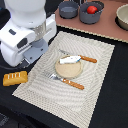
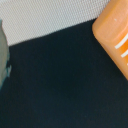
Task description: Interact with the objects in diverse but meaningful ways.
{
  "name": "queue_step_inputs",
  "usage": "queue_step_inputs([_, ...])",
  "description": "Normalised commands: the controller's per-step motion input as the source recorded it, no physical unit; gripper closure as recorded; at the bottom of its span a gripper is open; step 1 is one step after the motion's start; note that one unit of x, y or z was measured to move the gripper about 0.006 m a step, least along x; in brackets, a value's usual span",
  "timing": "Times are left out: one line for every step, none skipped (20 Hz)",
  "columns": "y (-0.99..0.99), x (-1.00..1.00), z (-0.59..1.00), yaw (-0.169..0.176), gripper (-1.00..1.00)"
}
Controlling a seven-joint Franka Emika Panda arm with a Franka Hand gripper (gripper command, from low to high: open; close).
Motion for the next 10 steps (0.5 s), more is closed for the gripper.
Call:
queue_step_inputs([-0.09,-0.72,-0.31,0.164,-1.00])
queue_step_inputs([-0.10,-0.73,-0.32,0.152,-1.00])
queue_step_inputs([-0.13,-0.76,-0.32,0.134,-1.00])
queue_step_inputs([-0.14,-0.77,-0.32,0.121,-1.00])
queue_step_inputs([-0.16,-0.78,-0.35,0.106,-1.00])
queue_step_inputs([-0.16,-0.77,-0.35,0.096,-1.00])
queue_step_inputs([-0.17,-0.77,-0.32,0.093,-1.00])
queue_step_inputs([-0.17,-0.78,-0.31,0.092,-1.00])
queue_step_inputs([-0.19,-0.79,-0.30,0.088,-1.00])
queue_step_inputs([-0.25,-0.74,-0.29,0.080,-1.00])
